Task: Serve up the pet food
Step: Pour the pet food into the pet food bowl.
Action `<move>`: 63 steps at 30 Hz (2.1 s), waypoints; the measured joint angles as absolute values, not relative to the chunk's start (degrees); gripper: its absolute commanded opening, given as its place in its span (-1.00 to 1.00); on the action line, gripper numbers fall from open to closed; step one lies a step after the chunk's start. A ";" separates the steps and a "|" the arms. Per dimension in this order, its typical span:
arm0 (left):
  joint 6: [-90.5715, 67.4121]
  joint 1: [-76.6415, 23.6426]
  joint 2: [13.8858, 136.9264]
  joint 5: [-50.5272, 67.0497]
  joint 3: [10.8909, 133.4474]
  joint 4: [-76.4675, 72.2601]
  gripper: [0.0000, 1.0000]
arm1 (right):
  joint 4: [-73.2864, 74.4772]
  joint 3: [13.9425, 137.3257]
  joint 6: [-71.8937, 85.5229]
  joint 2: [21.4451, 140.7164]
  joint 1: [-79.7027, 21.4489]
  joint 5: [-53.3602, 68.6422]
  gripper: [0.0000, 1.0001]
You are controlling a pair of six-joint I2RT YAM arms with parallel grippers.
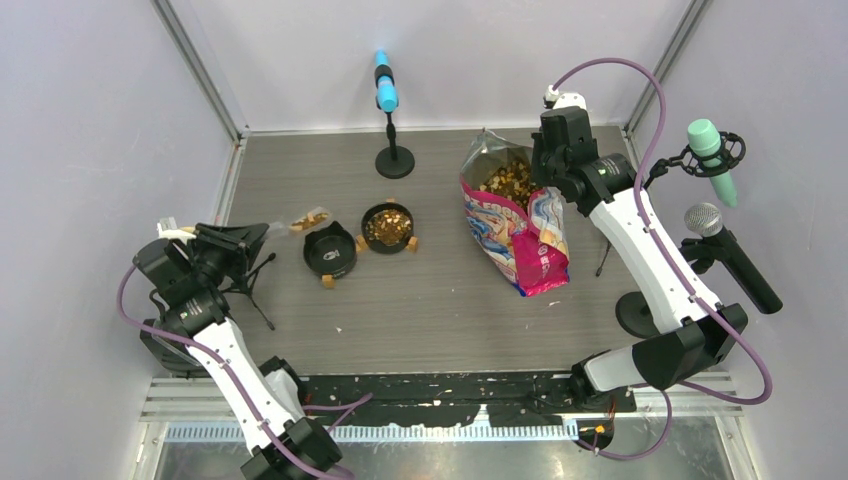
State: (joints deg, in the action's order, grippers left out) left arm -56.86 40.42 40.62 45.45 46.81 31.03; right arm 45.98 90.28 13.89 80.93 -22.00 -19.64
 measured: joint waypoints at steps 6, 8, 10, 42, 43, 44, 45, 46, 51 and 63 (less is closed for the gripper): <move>-55.00 40.69 40.69 44.47 46.81 32.27 -1.00 | 45.98 90.28 13.89 80.93 -22.00 -19.64 -0.90; -54.61 40.69 40.80 44.12 46.81 32.60 -1.00 | 45.98 90.28 13.89 80.93 -22.00 -19.64 -0.90; -53.98 40.71 40.91 43.81 46.83 32.88 -1.00 | 45.98 90.28 13.89 80.93 -22.00 -19.64 -0.90; -45.54 40.62 43.33 37.43 51.55 41.39 -1.00 | 45.93 90.21 13.89 80.93 -22.00 -19.77 -0.90; -45.28 40.49 43.40 37.17 51.81 41.52 -1.00 | 45.93 90.21 13.89 80.93 -22.00 -19.77 -0.90; -44.88 40.34 43.46 36.82 52.14 41.74 -1.00 | 45.93 90.21 13.89 80.93 -21.98 -19.79 -0.90; -44.58 40.12 43.55 36.47 52.56 42.02 -1.00 | 45.93 90.21 13.89 80.93 -22.00 -19.79 -0.90; -44.36 40.01 43.64 36.25 52.86 42.13 -1.00 | 45.93 90.19 13.89 80.90 -21.98 -19.79 -0.90; -43.31 39.00 44.05 35.00 54.24 42.74 -1.00 | 45.87 90.00 13.89 80.75 -21.98 -19.79 -0.90; -41.67 35.11 44.93 30.89 55.53 44.49 -1.00 | 45.41 89.32 13.89 80.29 -21.56 -19.79 -0.90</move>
